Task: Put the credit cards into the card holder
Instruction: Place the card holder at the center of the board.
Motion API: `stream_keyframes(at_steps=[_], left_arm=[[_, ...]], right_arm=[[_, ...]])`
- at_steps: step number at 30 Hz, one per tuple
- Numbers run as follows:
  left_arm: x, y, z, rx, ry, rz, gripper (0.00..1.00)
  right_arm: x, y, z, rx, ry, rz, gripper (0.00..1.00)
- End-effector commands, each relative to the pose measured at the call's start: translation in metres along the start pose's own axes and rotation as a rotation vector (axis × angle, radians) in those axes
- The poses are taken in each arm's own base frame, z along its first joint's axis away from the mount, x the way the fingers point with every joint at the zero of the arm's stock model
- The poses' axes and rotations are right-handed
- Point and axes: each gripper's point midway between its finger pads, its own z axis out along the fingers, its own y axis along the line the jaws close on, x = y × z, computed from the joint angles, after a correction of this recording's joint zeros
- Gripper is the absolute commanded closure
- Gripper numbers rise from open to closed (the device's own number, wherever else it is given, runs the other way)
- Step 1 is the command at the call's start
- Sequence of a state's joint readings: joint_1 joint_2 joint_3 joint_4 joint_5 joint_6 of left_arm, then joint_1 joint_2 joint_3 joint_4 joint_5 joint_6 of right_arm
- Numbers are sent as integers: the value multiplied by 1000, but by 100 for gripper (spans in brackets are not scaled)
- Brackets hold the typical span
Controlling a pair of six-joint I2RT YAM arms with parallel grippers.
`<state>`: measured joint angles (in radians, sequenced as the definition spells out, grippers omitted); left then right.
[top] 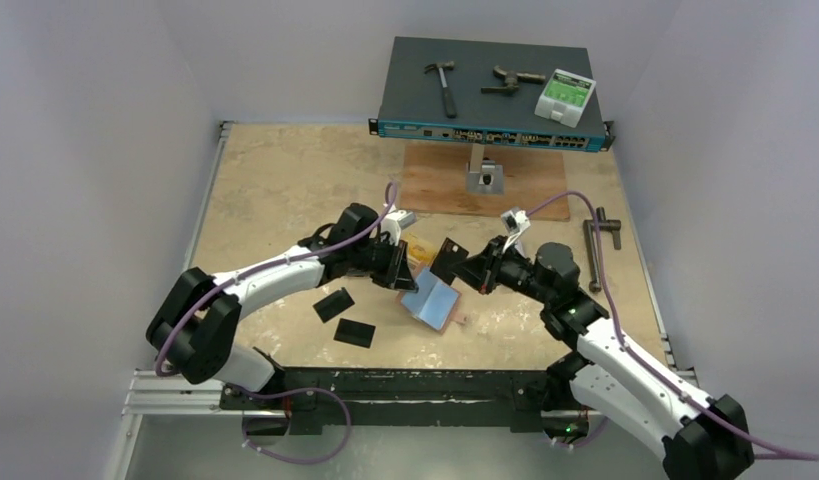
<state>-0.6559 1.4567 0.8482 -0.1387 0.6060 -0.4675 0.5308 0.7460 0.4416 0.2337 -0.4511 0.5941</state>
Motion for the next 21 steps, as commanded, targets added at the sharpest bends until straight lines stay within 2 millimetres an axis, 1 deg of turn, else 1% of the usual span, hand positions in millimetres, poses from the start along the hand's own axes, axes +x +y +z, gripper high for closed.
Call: stream_keyframes(at_steps=[1, 5, 9, 10, 11, 12, 16, 18, 21], left_arm=[[-20, -10, 4, 75, -89, 129, 100], [-9, 2, 14, 62, -55, 117, 100], [7, 19, 23, 44, -16, 109, 99], [10, 23, 25, 33, -10, 100, 94], [13, 26, 27, 23, -7, 92, 86], [15, 29, 28, 17, -8, 82, 82], [26, 40, 32, -24, 20, 61, 76], [31, 48, 32, -61, 31, 48, 70], [39, 58, 29, -114, 45, 25, 68]], right_arm=[[32, -28, 4, 79, 94, 32, 100], [50, -39, 12, 80, 149, 58, 100], [66, -49, 22, 73, 195, 88, 100], [70, -50, 24, 66, 204, 95, 100], [77, -55, 27, 75, 226, 108, 100], [82, -60, 28, 86, 246, 111, 100], [100, -74, 31, 124, 323, 119, 100], [103, -76, 31, 127, 330, 116, 100], [104, -76, 33, 118, 330, 117, 100]])
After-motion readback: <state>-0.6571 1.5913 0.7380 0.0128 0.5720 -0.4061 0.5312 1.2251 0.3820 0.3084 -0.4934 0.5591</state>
